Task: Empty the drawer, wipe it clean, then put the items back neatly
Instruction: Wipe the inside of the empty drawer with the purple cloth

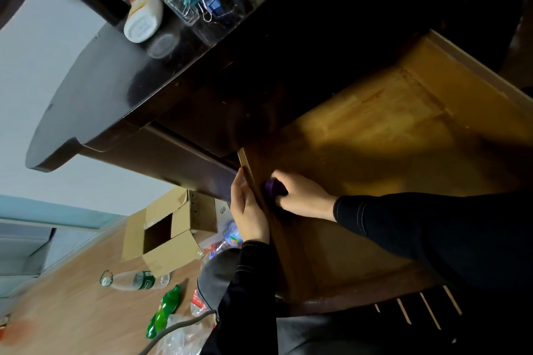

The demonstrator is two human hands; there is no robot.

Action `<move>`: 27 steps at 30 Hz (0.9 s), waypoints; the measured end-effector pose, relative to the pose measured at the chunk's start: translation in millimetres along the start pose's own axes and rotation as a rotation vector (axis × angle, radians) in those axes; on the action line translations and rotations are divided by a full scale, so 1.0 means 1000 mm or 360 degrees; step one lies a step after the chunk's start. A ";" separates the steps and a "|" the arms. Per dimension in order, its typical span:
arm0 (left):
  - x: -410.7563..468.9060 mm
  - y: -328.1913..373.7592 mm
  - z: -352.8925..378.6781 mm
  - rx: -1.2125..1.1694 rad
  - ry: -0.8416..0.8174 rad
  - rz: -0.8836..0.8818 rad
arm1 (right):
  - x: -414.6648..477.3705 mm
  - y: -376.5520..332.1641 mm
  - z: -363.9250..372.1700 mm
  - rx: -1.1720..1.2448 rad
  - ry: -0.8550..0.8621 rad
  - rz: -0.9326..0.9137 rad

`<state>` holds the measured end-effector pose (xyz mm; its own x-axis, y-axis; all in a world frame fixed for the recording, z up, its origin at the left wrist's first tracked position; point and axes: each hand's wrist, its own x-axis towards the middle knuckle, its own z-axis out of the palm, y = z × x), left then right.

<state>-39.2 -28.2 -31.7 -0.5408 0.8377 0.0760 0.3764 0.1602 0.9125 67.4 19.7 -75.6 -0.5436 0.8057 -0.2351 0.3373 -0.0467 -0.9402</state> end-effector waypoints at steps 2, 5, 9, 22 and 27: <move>-0.001 0.000 0.000 -0.0047 0.0000 0.0003 | -0.001 0.004 -0.004 -0.0053 -0.0137 0.0158; 0.000 -0.001 0.000 -0.0051 -0.0007 0.0017 | 0.003 -0.009 -0.010 -0.0076 -0.0057 -0.0003; 0.001 -0.002 -0.001 -0.0064 0.0001 0.0058 | 0.001 -0.014 -0.004 0.0102 0.0064 -0.0150; 0.003 -0.008 -0.002 -0.0078 -0.0006 0.0041 | -0.011 0.003 -0.005 -0.0001 -0.0182 -0.0019; 0.000 -0.013 -0.005 -0.0076 -0.0046 0.0020 | -0.013 -0.002 -0.009 -0.0213 -0.0267 0.0001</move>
<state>-47.6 -32.8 -41.1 -0.5140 0.8544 0.0763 0.3462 0.1252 0.9297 80.5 14.3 -68.4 -0.6600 0.6954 -0.2842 0.4310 0.0407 -0.9014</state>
